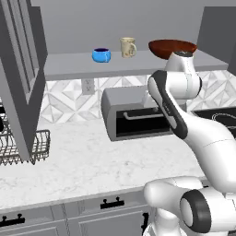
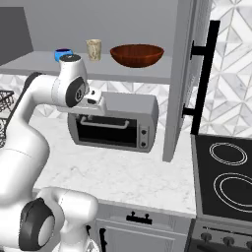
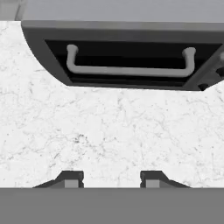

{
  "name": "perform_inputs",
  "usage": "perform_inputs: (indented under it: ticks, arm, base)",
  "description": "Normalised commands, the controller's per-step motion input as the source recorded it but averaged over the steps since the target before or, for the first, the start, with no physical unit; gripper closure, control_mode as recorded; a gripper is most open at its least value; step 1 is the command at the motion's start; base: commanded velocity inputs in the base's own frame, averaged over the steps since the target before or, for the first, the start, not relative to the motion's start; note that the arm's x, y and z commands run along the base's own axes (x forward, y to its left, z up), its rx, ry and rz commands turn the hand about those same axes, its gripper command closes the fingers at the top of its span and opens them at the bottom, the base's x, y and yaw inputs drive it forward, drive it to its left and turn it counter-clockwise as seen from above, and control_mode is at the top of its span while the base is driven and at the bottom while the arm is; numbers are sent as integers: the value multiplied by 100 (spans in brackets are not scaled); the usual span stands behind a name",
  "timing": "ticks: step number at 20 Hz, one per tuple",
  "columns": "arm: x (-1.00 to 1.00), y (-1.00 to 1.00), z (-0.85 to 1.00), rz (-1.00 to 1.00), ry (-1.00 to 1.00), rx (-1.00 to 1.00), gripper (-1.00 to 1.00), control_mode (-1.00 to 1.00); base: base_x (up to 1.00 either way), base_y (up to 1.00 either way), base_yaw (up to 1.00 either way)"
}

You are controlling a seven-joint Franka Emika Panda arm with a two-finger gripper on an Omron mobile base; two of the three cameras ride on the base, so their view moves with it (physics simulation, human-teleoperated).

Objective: Gather all objects into one cabinet and sort the glasses and bowls to opposite sides.

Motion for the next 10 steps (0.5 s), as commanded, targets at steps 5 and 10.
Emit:
perform_inputs:
  ticks: [5, 10]
  arm:
    - [-1, 0, 0, 0, 0, 0, -100, 100]
    - [0, 0, 0, 0, 0, 0, -100, 100]
  base:
    - [-57, -1, 3]
    - [-100, -23, 0]
